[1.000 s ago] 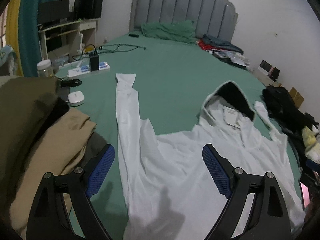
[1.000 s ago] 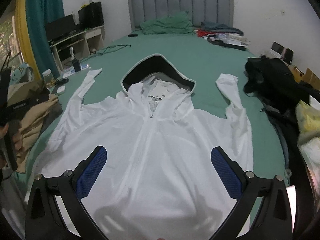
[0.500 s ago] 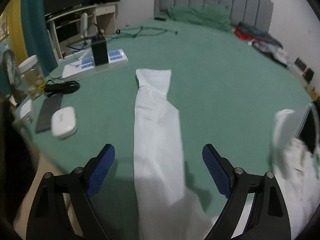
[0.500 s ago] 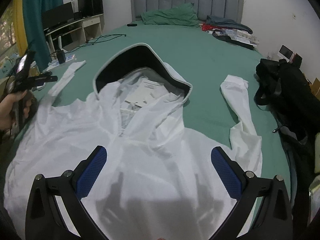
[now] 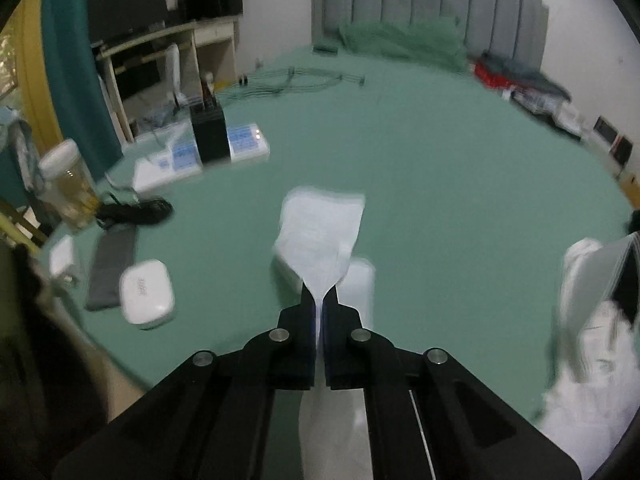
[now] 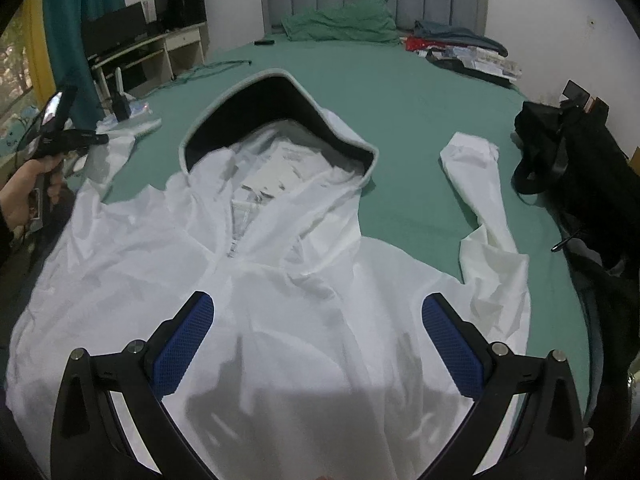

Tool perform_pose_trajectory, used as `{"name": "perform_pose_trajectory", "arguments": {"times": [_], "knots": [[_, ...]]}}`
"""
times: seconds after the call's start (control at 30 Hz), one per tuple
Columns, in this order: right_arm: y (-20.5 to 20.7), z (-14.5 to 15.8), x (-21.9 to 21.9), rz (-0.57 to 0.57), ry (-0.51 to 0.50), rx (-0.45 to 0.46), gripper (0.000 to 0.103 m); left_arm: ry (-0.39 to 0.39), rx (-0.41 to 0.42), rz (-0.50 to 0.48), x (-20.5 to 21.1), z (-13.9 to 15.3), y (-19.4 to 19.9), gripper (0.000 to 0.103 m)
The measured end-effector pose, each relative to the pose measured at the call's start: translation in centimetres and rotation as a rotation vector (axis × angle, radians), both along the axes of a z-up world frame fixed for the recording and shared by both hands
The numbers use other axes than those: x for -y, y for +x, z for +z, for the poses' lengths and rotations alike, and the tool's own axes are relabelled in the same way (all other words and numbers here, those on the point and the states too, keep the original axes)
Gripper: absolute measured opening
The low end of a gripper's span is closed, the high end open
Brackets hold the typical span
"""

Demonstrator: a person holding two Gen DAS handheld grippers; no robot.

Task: Fold large clothes

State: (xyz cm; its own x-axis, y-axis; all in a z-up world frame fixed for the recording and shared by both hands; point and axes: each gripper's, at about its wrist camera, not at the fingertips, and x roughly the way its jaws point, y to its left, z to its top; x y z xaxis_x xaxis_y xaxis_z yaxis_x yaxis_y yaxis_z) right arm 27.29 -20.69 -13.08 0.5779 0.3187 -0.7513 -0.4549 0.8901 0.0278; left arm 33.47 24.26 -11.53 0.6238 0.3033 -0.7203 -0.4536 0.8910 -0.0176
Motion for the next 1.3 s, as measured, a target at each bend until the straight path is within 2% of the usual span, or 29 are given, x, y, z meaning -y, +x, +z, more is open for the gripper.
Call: {"name": "perform_pose_trajectory", "arguments": {"times": [0.2, 0.37, 0.43, 0.57, 0.7, 0.83, 0.87, 0.9, 0.97, 1.07, 1.23, 1.3], "knots": [[-3.6, 3.3, 1.5, -0.029, 0.108, 0.032, 0.103, -0.019, 0.138, -0.063, 4.8, 7.7, -5.3, 0.003], [-6.4, 4.0, 2.8, -0.053, 0.125, 0.049, 0.103, -0.046, 0.174, -0.199, 11.2, 10.7, -9.0, 0.003], [-7.0, 4.0, 3.8, -0.070, 0.155, 0.040, 0.103, -0.070, 0.171, -0.254, 14.1, 10.8, -10.1, 0.003], [-7.8, 3.6, 6.3, -0.129, 0.200, 0.009, 0.103, -0.083, 0.119, -0.345, 20.7, 9.0, -10.8, 0.003], [-8.2, 3.6, 8.3, -0.169, 0.234, 0.001, 0.103, -0.153, 0.088, -0.424, 25.9, 7.0, -10.9, 0.004], [-7.7, 3.4, 10.2, -0.220, 0.237, 0.000, 0.103, -0.196, -0.016, -0.513, 31.2, 4.2, -11.1, 0.004], [-7.5, 3.3, 10.6, -0.228, 0.237, -0.005, 0.103, -0.207, -0.064, -0.530, 32.0, 3.1, -11.3, 0.008], [-7.3, 3.2, 11.0, -0.240, 0.241, -0.013, 0.103, -0.221, -0.092, -0.538, 32.3, 2.3, -11.7, 0.013], [-6.7, 2.9, 11.7, -0.257, 0.265, -0.033, 0.103, -0.244, -0.129, -0.546, 31.8, 1.1, -12.6, 0.046], [-6.5, 2.7, 11.4, -0.233, 0.276, -0.041, 0.103, -0.249, -0.116, -0.516, 28.8, 1.2, -14.0, 0.049], [-6.1, 1.0, 8.4, -0.136, 0.236, -0.079, 0.102, -0.216, -0.077, -0.387, 20.1, 1.5, -15.1, 0.050], [-5.4, -0.3, 7.2, -0.106, 0.241, -0.124, 0.089, -0.187, -0.067, -0.342, 16.9, 0.8, -15.1, 0.050]]}}
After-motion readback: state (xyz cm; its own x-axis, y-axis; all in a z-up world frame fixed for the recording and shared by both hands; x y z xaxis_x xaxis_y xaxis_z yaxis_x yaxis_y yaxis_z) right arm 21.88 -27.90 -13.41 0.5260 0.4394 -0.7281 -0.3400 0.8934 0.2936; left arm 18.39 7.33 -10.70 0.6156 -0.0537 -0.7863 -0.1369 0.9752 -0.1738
